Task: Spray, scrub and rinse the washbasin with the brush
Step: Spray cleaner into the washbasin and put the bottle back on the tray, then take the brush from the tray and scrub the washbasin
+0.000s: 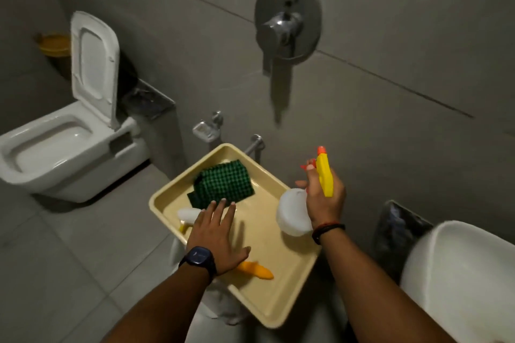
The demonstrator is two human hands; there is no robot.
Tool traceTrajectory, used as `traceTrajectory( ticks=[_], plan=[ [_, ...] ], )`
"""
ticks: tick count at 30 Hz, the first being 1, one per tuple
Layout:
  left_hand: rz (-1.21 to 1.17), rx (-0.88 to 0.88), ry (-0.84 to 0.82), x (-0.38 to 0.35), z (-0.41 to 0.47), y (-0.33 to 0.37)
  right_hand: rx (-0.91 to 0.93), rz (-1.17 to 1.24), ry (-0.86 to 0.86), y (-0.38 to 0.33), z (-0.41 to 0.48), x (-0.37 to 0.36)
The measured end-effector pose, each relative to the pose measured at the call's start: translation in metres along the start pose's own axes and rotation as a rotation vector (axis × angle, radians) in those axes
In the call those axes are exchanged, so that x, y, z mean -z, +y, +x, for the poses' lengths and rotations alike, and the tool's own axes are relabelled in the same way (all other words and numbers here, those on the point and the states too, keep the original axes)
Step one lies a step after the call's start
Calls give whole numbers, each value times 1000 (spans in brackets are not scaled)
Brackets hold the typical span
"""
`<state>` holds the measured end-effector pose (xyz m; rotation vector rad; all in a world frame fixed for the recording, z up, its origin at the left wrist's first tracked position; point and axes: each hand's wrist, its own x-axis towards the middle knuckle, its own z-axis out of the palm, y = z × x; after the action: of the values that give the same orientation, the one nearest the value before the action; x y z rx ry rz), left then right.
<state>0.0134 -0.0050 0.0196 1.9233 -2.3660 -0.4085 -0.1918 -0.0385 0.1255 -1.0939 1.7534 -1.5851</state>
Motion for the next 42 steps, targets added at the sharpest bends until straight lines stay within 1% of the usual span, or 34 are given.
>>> traceTrajectory(
  ticks=[5, 8, 12, 15, 20, 21, 23, 24, 25, 26, 27, 30, 31, 32, 33, 35, 37, 39, 42],
  plan=[
    [70, 17, 2, -31, 19, -29, -63, -64, -70, 60, 15, -41],
    [74, 39, 25, -39, 23, -33, -48, -94, -127, 80, 18, -53],
    [72, 79, 32, -41, 26, -33, -53, -112, -138, 97, 14, -61],
    [78, 94, 19, -40, 27, -33, -112, -71, -113, 101, 9, -55],
    [113, 132, -19, -41, 17, -35, -174, -99, -204, 93, 0, -40],
    [115, 143, -25, -40, 15, -35, -209, -147, -177, 94, -6, -37],
    [126, 161, -28, -40, 10, -34, -250, -344, -38, 99, -25, -34],
    [128, 170, -25, -40, 8, -34, -229, -484, 20, 102, -38, -32],
    [123, 183, -19, -40, 6, -33, -174, -621, 26, 105, -53, -31],
    [113, 198, -13, -39, 4, -34, -99, -715, -39, 108, -66, -31],
    [101, 214, -6, -39, 3, -34, -28, -764, -175, 112, -78, -30],
    [79, 242, 16, -39, -1, -37, 140, -895, -754, 128, -98, -32],
    [76, 243, 20, -40, -2, -38, 204, -956, -902, 133, -101, -34],
    [74, 242, 22, -40, -4, -40, 247, -1010, -1004, 138, -103, -36],
    [71, 240, 26, -41, -4, -41, 264, -1046, -1063, 142, -104, -39],
    [53, 234, 33, -42, -6, -45, 252, -1070, -1100, 146, -106, -44],
    [40, 222, 36, -42, -8, -49, 224, -1059, -1081, 145, -108, -45],
    [21, 209, 40, -39, -9, -51, 203, -1028, -1011, 141, -107, -43],
    [-17, 218, 81, -26, -13, -50, 237, -1028, -893, 128, -104, -35]
  ],
)
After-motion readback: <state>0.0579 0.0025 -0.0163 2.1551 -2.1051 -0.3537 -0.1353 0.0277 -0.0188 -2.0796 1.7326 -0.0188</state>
